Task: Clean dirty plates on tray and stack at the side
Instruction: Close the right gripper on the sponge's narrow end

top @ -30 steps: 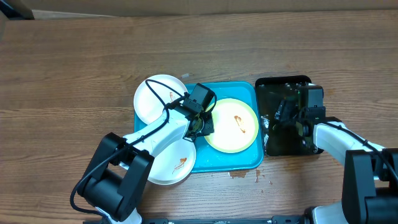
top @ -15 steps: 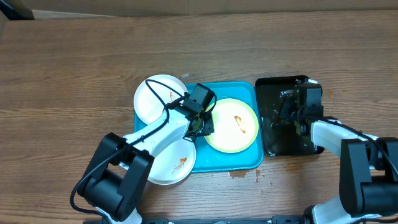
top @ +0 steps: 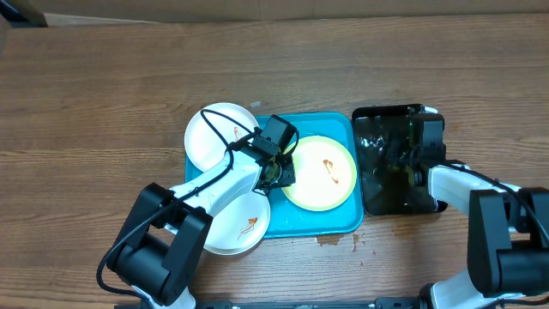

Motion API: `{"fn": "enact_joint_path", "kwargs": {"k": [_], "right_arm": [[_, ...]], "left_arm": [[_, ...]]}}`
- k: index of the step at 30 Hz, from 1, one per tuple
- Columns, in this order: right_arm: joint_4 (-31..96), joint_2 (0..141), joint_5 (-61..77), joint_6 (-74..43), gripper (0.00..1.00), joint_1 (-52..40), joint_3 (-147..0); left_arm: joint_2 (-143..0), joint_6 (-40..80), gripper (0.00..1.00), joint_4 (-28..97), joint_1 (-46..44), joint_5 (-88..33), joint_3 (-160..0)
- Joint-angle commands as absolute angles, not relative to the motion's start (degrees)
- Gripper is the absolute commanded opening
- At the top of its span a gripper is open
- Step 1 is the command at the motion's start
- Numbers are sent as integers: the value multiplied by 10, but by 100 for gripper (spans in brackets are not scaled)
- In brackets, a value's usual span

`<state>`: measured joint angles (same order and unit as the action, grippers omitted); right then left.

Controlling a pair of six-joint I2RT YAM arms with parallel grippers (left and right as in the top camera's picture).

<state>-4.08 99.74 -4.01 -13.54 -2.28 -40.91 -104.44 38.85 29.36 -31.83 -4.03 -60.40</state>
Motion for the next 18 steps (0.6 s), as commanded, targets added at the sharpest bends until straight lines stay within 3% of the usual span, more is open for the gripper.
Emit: {"fn": "enact_joint_path", "kwargs": {"k": [1,2,3,4,5,6,12,18], "right_arm": [[-39,1017,-29,-146,6,-22,-394],[-41,1017,-29,-146,6,-22,-394],[-41,1017,-28,-146,13,-22,-394],[-39,1015,-23,-146,63,-22,-396],[-34,1013,-17,-146,89,-22,-397],[-23,1007,-10,-146,100,-22,-401],[140,917,11,-146,100,-22,-445],[243,884,11,-146,91,-22,-443]], "left_arm": [[-1053,381,31,297,-315,-30,-601],[-1053,381,31,297,-315,-30,-601],[-1053,381,31,297,-315,-30,-601],[-1053,381,32,297,-315,-30,-601],[-1053,381,33,297,-315,-30,-601],[-1053,381,34,297,-315,-30,-601],[-1053,381,35,297,-315,-28,-601],[-1053,381,36,293,-315,-27,-601]]}}
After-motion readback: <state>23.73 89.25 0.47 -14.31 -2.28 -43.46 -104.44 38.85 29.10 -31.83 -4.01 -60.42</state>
